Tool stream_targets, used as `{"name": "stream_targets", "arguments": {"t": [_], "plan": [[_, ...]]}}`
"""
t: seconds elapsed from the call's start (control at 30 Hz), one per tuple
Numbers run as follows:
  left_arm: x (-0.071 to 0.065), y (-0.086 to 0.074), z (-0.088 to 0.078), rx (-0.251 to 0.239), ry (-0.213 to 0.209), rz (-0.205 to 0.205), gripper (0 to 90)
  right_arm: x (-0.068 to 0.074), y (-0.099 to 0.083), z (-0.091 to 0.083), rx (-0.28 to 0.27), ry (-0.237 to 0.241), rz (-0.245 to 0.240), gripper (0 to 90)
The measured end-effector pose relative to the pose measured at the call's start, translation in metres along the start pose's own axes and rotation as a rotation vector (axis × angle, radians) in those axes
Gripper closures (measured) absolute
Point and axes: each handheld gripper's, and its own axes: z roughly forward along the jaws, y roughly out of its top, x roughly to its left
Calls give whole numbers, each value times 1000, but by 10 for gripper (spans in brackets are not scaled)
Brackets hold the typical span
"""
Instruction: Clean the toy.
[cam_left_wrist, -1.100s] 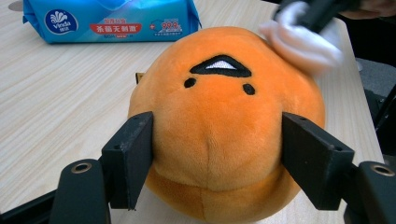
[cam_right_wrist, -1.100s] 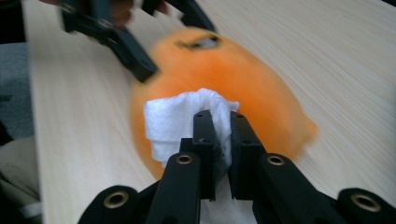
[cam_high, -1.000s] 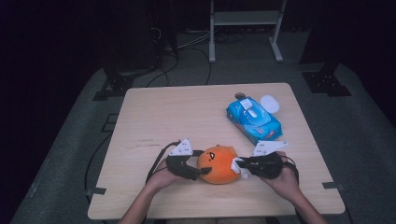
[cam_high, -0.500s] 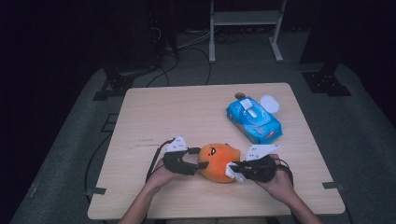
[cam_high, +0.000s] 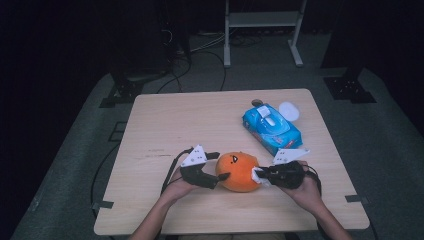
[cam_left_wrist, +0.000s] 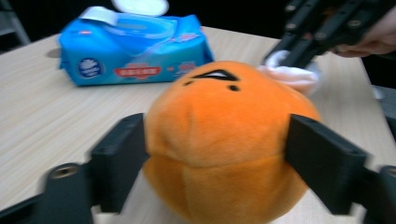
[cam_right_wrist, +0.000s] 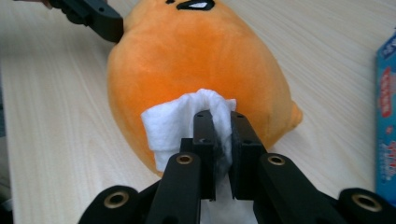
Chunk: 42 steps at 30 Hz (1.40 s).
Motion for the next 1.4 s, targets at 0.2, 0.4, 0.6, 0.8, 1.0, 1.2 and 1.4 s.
{"name": "stream_targets", "arguments": {"t": [0.2,0.4,0.6,0.8,1.0,1.2,1.4], "plan": [[-6,1,5,47,-31,-22,364,13,7,0,-19,-22,-40,825],[-10,-1,5,74,-25,-12,366,34,15,5,-17,14,-112,824],[-7,-4,4,63,-24,-22,363,10,0,-5,-7,-17,-56,823],[-6,-4,2,64,-26,-16,338,-3,-10,-9,9,-29,-7,822],[-5,-2,5,41,-2,-22,215,7,-6,-6,18,-23,-51,821],[-5,-3,5,58,-10,-34,302,-1,-8,-6,11,-15,-5,822],[-17,4,11,62,-17,10,305,13,5,-3,-28,3,-16,823]]}}
